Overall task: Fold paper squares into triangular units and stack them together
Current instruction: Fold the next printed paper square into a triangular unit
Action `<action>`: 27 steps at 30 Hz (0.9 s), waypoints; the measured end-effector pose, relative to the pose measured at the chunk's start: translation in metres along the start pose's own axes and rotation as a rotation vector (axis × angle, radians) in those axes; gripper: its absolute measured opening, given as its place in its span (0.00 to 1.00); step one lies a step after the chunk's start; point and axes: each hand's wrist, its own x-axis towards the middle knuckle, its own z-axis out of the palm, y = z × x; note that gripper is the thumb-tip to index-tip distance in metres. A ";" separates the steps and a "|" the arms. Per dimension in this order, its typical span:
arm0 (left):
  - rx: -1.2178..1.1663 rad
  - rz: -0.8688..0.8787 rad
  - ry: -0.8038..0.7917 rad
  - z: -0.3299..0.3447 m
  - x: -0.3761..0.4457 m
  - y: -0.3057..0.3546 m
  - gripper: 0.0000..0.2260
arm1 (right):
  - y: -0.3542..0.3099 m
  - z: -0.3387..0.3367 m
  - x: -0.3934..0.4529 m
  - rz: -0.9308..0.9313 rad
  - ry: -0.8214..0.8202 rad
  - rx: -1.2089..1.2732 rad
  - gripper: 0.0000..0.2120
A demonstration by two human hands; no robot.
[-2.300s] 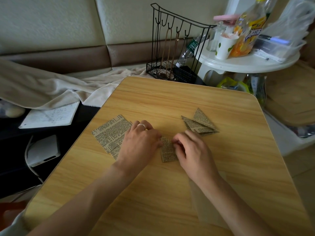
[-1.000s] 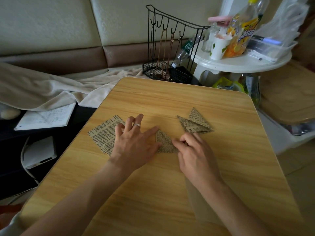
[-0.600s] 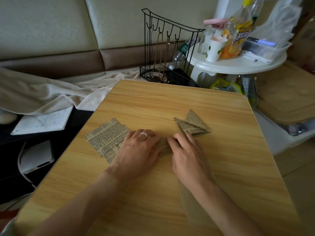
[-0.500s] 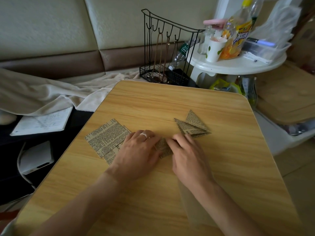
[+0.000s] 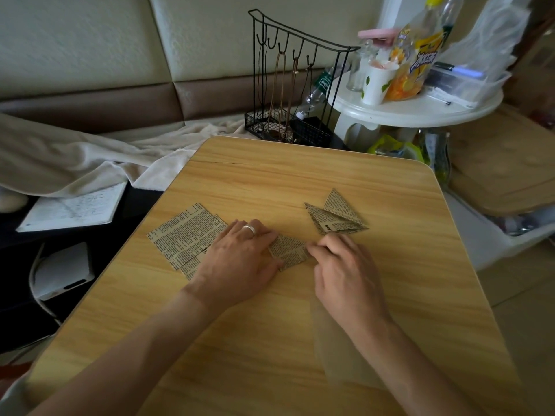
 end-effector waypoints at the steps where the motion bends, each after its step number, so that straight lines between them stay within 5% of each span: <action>1: -0.003 -0.007 -0.003 0.000 0.000 0.000 0.25 | 0.001 0.000 -0.001 0.010 0.001 -0.008 0.14; 11: -0.031 -0.022 -0.023 0.000 0.000 0.002 0.24 | 0.002 -0.006 -0.001 0.104 -0.055 -0.136 0.08; 18: 0.027 -0.005 -0.034 -0.001 0.001 0.003 0.22 | -0.021 0.004 0.009 -0.066 -0.170 0.014 0.21; 27: 0.083 -0.015 -0.012 0.003 -0.004 0.005 0.24 | -0.018 0.002 0.010 -0.005 -0.159 -0.020 0.17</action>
